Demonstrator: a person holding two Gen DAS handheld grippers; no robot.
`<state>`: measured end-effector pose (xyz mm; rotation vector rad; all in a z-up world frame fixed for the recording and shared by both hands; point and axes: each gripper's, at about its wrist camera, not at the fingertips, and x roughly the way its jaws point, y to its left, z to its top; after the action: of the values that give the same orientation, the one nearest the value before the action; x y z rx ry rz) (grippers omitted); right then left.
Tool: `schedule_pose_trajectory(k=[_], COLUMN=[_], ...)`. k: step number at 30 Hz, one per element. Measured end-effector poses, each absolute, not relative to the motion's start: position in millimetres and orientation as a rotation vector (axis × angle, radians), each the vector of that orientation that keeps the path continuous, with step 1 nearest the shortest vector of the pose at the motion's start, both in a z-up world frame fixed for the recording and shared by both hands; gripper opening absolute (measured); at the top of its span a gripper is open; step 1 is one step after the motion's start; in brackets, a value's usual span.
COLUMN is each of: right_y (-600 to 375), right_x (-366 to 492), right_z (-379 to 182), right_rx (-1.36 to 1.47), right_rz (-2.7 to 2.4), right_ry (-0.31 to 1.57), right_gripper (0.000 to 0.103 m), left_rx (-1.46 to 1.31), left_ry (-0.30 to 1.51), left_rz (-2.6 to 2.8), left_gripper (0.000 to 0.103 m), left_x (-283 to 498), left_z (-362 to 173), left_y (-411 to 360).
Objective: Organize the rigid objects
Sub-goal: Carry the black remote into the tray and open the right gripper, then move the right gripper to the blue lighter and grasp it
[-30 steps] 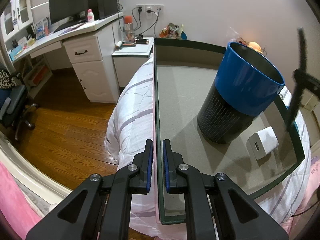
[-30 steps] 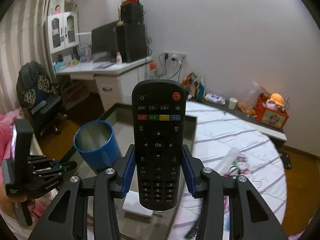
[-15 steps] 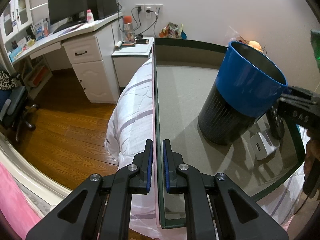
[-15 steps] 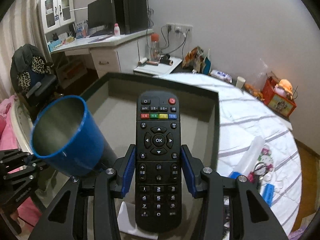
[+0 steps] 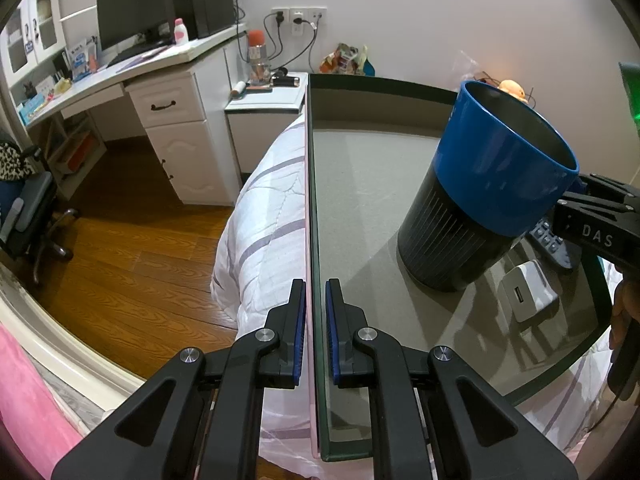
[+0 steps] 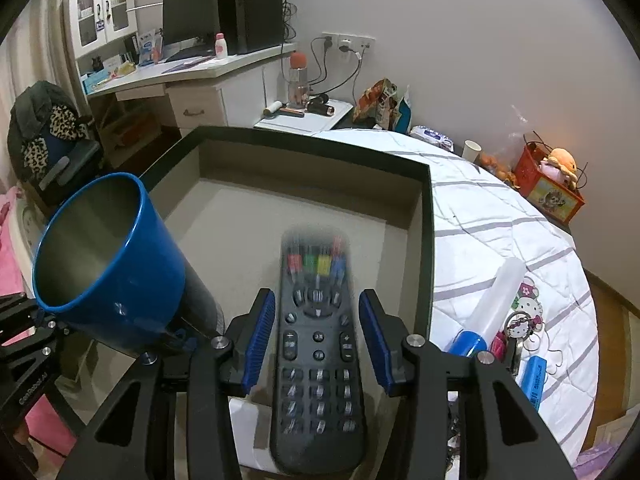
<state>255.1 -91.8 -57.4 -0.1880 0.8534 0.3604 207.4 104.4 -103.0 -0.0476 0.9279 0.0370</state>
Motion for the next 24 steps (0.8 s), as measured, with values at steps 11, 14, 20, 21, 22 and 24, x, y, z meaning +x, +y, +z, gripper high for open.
schedule_pose_trajectory(k=[11, 14, 20, 21, 22, 24], right_y=[-110.3, -125.5, -158.1, -164.3, -169.6, -182.4], right_x=[229.5, 216.4, 200.5, 198.9, 197.5, 195.3], right_z=[-30.6, -14.4, 3.7, 4.4, 4.1, 1.9], right_rx=[-0.155, -0.157, -0.160, -0.157, -0.156, -0.148], right_rz=[0.317, 0.261, 0.126, 0.105, 0.084, 0.048], right_ry=[0.729, 0.670, 0.612, 0.609, 0.607, 0.608], right_gripper=[0.081, 0.081, 0.083, 0.084, 0.084, 0.085], left_rx=[-0.047, -0.047, -0.043, -0.045, -0.045, -0.044], left_ry=[0.932, 0.932, 0.932, 0.932, 0.932, 0.933], left_rz=[0.038, 0.040, 0.048, 0.048, 0.049, 0.049], left_gripper=[0.008, 0.008, 0.008, 0.008, 0.008, 0.008], left_x=[205.0, 204.0, 201.2, 200.2, 200.3, 200.2], left_z=[-103.4, -103.4, -103.4, -103.4, -103.2, -102.8], left_y=[105.9, 107.0, 108.3, 109.1, 108.7, 108.4])
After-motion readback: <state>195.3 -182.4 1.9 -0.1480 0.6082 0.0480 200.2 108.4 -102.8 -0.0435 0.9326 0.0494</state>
